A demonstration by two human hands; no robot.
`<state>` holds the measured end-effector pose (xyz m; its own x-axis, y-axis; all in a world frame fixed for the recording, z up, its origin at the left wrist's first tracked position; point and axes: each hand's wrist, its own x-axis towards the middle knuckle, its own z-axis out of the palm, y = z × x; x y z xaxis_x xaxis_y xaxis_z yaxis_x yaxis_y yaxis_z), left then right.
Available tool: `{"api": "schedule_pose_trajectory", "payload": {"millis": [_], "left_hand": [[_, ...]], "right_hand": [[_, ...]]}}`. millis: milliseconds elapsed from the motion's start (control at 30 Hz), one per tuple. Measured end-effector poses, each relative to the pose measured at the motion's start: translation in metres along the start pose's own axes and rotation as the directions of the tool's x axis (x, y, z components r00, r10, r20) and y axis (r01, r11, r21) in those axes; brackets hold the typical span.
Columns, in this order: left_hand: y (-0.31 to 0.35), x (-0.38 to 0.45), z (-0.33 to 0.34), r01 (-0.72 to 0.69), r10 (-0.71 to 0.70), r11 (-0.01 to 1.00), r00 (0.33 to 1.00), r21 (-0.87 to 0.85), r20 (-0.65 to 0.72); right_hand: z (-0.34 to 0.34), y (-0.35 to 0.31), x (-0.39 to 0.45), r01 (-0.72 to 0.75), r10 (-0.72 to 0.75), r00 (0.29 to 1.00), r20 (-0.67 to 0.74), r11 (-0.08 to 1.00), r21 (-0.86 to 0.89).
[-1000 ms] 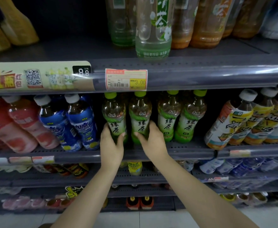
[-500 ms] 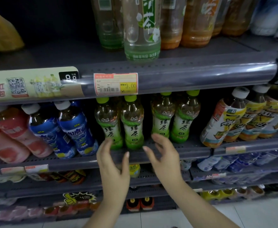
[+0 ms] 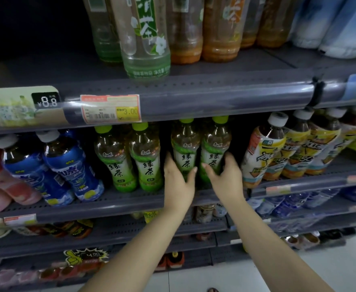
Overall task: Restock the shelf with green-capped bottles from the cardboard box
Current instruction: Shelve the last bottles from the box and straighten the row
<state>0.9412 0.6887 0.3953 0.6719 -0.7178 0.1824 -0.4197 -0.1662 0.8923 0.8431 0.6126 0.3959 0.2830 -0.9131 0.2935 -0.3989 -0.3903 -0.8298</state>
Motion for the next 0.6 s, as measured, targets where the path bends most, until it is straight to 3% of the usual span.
{"api": "schedule_pose_trajectory", "payload": {"millis": [267, 600], "left_hand": [[-0.010, 0.004, -0.003, -0.052, 0.050, 0.991, 0.999, 0.122, 0.020], [-0.012, 0.002, -0.004, -0.056, 0.053, 0.991, 0.998, 0.124, 0.031]], "right_hand": [[-0.003, 0.008, 0.002, 0.032, -0.033, 0.999, 0.017, 0.999, 0.019], [0.000, 0.008, -0.001, 0.058, -0.058, 0.998, -0.002, 0.998, 0.004]]}}
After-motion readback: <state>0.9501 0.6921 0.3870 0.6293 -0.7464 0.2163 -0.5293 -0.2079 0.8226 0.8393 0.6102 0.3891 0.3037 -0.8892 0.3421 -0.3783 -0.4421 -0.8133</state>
